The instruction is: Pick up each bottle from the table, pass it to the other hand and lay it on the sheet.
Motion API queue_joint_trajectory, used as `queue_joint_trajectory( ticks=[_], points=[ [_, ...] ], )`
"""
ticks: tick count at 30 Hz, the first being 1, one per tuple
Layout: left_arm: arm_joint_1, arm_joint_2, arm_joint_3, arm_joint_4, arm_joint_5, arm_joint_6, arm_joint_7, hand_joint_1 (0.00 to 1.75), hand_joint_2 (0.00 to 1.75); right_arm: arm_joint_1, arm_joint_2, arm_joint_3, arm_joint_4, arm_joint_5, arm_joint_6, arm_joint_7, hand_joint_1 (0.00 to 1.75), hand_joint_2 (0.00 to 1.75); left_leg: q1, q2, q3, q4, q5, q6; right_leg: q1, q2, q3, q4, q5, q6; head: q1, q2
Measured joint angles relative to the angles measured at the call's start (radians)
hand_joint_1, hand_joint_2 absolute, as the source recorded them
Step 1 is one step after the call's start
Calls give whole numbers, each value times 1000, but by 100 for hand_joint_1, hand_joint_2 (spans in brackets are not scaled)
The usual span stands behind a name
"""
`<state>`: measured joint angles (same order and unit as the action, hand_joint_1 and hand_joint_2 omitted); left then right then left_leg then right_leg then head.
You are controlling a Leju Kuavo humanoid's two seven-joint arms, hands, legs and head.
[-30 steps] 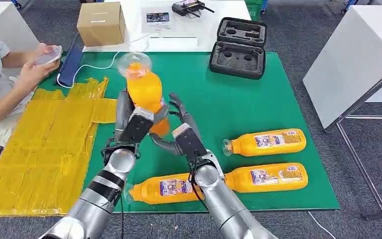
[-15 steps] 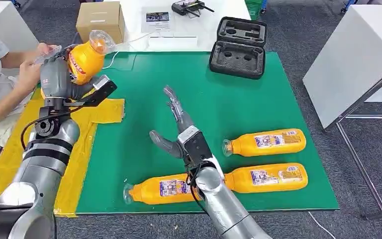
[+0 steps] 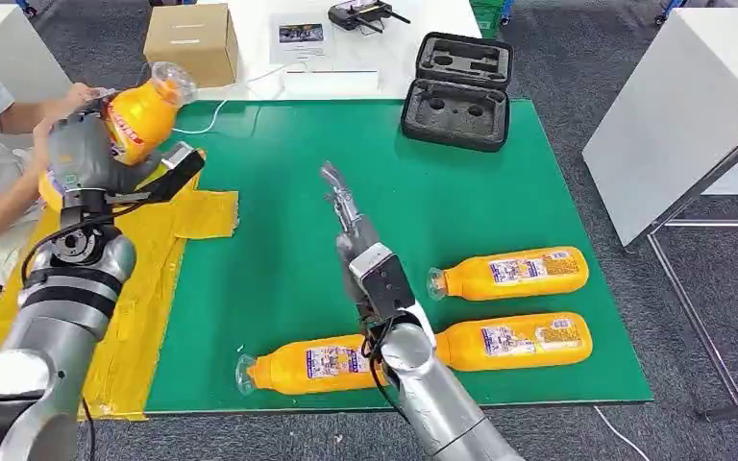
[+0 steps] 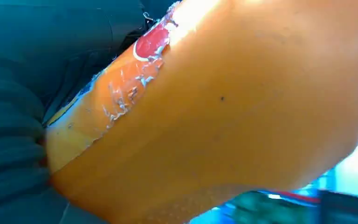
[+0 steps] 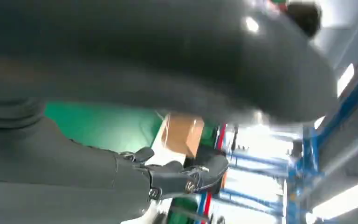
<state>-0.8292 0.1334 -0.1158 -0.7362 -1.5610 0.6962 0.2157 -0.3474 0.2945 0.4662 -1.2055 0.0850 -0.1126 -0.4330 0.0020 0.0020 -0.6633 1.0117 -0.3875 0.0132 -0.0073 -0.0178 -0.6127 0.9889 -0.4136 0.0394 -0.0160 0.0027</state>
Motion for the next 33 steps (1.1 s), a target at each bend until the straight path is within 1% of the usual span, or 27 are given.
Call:
queue_joint_trajectory(
  ticks=[2,3,5,8,10,11,13,16,26,27,28,29,33],
  points=[
    [-13,67,-97,60,-5,0,54,175,175,11,-21,0,-40,-60,1,23,0,175,0,0,0,0,0,0,0,0,-1,0,0,0,0,0],
    [-14,97,-119,76,-7,0,61,175,175,14,-26,0,-49,-78,8,27,0,175,1,0,0,0,0,0,0,0,-1,0,0,0,0,0],
    [-11,140,-200,128,-7,0,67,175,175,19,-41,0,-74,-127,45,43,0,175,1,-1,0,0,0,0,0,0,-1,0,0,0,0,0],
    [-5,163,-252,197,-6,0,60,175,175,21,-50,0,-89,-148,56,51,0,175,1,-1,-1,0,0,0,0,0,0,0,-1,-1,0,0],
    [9,162,-273,253,2,-34,13,175,175,20,-56,0,-93,-145,54,50,0,175,0,-1,-1,0,0,0,-1,0,0,0,-1,-1,1,0],
    [21,148,-282,286,1,-64,-9,175,175,19,-58,3,-95,-141,51,50,0,175,-1,-1,-1,0,0,0,-2,0,0,0,-1,-1,0,0],
    [64,128,-300,330,-6,-73,3,175,175,14,-58,8,-97,-138,50,50,0,175,-2,-1,-1,0,0,0,-3,0,-1,0,-1,-1,0,0],
    [103,94,-323,376,-6,-88,10,175,175,8,-59,18,-97,-144,41,49,0,175,-1,-5,-2,0,0,0,-3,-3,-1,0,-1,-1,1,0],
    [97,70,-325,431,13,-113,-1,175,175,9,-71,39,-103,-133,30,43,0,175,-1,-5,2,0,-1,-1,-2,-3,3,0,-1,-1,0,0],
    [96,68,-325,433,15,-112,-4,148,175,9,-72,42,-104,-133,29,43,0,175,-1,-5,2,0,-1,-1,-1,-3,3,0,-1,-1,0,0],
    [96,67,-325,435,15,-112,-4,5,175,9,-74,45,-105,-131,29,43,0,175,-1,-5,3,0,-1,-1,-1,-3,4,0,-1,-1,0,0],
    [96,65,-325,436,15,-111,-5,0,175,9,-74,46,-105,-130,29,43,0,175,-1,-5,3,0,-1,-1,-1,-3,4,0,-1,-1,0,0],
    [98,57,-324,442,3,-110,-4,0,175,9,-74,52,-105,-125,31,42,0,175,-1,-6,4,0,-1,-1,-1,-4,5,0,-2,-2,0,0]
  ],
)
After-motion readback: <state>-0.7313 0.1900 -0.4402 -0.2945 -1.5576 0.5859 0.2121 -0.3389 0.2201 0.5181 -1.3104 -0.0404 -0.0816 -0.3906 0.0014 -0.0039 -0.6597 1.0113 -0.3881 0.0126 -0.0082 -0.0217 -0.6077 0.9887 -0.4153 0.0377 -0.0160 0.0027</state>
